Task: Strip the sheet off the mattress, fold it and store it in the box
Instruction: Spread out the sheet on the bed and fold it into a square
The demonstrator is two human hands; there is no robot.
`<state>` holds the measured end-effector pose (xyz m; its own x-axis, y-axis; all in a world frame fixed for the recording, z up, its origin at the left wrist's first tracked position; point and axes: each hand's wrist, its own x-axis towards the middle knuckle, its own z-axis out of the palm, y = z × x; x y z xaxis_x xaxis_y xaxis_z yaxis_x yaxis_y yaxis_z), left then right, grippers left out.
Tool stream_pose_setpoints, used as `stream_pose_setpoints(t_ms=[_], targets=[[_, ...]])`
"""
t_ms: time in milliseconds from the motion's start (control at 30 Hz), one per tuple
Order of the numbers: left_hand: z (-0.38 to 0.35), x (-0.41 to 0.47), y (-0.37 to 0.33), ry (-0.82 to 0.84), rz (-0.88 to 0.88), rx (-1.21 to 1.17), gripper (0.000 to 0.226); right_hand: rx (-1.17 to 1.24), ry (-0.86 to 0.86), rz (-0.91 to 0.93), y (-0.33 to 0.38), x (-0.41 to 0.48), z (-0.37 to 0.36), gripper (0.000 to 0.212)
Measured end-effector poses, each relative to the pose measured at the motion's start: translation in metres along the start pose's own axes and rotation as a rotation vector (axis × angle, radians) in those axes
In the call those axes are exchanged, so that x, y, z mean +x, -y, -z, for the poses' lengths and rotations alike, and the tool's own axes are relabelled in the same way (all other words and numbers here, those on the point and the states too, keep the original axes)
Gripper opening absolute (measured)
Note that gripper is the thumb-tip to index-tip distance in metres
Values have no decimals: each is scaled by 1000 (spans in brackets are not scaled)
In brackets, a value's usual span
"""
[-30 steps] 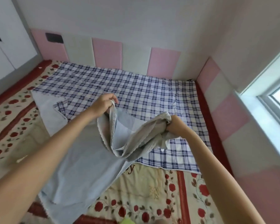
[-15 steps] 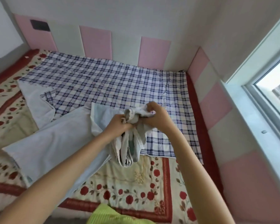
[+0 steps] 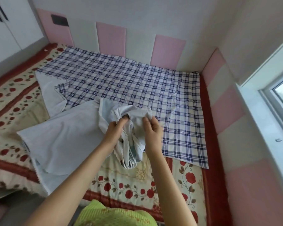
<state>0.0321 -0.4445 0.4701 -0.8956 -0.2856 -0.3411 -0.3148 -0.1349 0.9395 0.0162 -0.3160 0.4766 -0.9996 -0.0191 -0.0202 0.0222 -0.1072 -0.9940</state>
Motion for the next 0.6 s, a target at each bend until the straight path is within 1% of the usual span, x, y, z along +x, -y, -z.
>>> stream_pose_setpoints(t_ms=[100, 167, 233, 300, 400, 467, 533, 600], targets=[[5, -2, 3, -72, 32, -124, 52, 44, -20, -21, -1, -2, -9, 18], [12, -3, 4, -84, 47, -184, 45, 45, 4, 35, -1, -4, -13, 21], [24, -1, 2, -74, 46, -219, 43, 16, 77, 117, -1, -8, -14, 23], [36, -2, -2, -6, 9, -223, 32, -2, 166, 129, -1, -13, -13, 21], [53, -2, -6, 220, -53, -178, 20, 85, 275, 13, 6, -19, -15, 20], [61, -3, -6, 313, -70, -158, 21, 145, 311, -82, 11, -24, -18, 22], [65, -5, -4, 346, -69, -160, 30, 149, 357, -110, 12, -24, -19, 20], [66, -9, -3, 383, -60, -178, 35, 117, 370, -80, 11, -25, -23, 35]])
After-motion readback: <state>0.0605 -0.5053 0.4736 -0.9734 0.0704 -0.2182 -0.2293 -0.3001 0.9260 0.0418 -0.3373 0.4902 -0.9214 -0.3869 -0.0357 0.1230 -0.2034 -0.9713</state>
